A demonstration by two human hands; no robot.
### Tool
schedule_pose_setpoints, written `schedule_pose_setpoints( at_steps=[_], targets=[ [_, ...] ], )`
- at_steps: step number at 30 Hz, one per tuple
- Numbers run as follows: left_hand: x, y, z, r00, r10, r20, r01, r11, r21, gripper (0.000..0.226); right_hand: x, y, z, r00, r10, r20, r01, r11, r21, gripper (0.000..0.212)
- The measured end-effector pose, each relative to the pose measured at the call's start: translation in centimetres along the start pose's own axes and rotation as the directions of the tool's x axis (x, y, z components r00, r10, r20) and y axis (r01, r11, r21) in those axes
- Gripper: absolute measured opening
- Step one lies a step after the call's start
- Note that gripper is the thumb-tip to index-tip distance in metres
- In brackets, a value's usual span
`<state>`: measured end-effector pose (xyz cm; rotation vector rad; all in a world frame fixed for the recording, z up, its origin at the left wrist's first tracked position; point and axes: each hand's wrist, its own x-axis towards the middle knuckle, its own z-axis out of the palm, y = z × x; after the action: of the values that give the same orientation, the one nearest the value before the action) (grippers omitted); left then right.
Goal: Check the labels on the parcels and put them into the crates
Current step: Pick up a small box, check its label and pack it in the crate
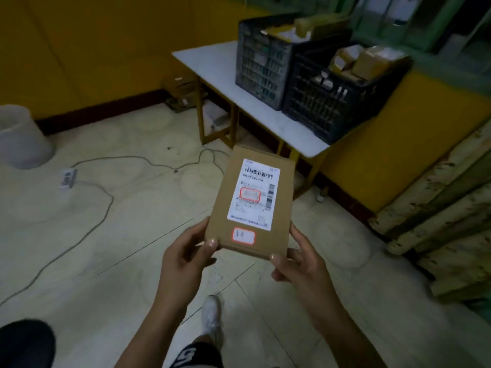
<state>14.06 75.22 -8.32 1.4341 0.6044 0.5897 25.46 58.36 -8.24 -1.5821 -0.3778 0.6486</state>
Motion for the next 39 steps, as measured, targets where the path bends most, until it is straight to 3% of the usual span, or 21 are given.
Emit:
schedule_pose_setpoints(
  at_steps=[7, 13, 18, 24, 29, 33, 36, 39],
  targets=[
    [18.1, 2.7, 1.9, 0.976, 0.057, 0.212, -0.068, 0.997, 0.043, 0.036, 13.3, -4.2, 1.0, 0.978, -0.011, -0.207, 0.011, 1.000, 0.001, 0.063],
    [27.5, 3.3, 6.5, 0.952, 0.153, 0.266, -0.187, 0.977, 0.106, 0.032, 21.4, -6.0, -1.6, 0.933, 0.091, -0.349, -0.046, 0.990, 0.135, 0.065],
    [36.4, 3.3, 12.0, 0.912, 0.225, 0.344, -0.281, 0.952, 0.120, 0.040, 29.3, -8.1, -6.2, 0.893, 0.067, -0.446, 0.047, 0.970, 0.239, 0.073],
    [48.1, 4.5, 21.1, 0.896, 0.220, 0.386, -0.271, 0.959, 0.082, 0.022, 41.1, -12.5, -13.8, 0.840, -0.056, -0.540, 0.195, 0.959, 0.205, 0.060],
    [56.8, 5.6, 26.8, 0.903, 0.232, 0.360, -0.316, 0.928, 0.195, 0.032, 48.6, -16.4, -20.4, 0.766, -0.116, -0.633, 0.279, 0.946, 0.164, 0.040],
    [61.6, 6.0, 29.9, 0.883, 0.243, 0.401, -0.371, 0.886, 0.279, 0.055, 52.2, -18.3, -25.0, 0.751, -0.099, -0.653, 0.223, 0.969, 0.109, 0.027],
    [65.0, 6.8, 32.7, 0.837, 0.239, 0.492, -0.444, 0.822, 0.357, 0.059, 54.4, -19.0, -27.2, 0.701, -0.107, -0.706, 0.202, 0.978, 0.053, 0.024],
    [68.2, 7.3, 35.7, 0.745, 0.227, 0.627, -0.499, 0.814, 0.299, 0.063, 57.1, -19.4, -28.7, 0.635, -0.098, -0.766, 0.178, 0.984, 0.022, 0.017]
  ],
)
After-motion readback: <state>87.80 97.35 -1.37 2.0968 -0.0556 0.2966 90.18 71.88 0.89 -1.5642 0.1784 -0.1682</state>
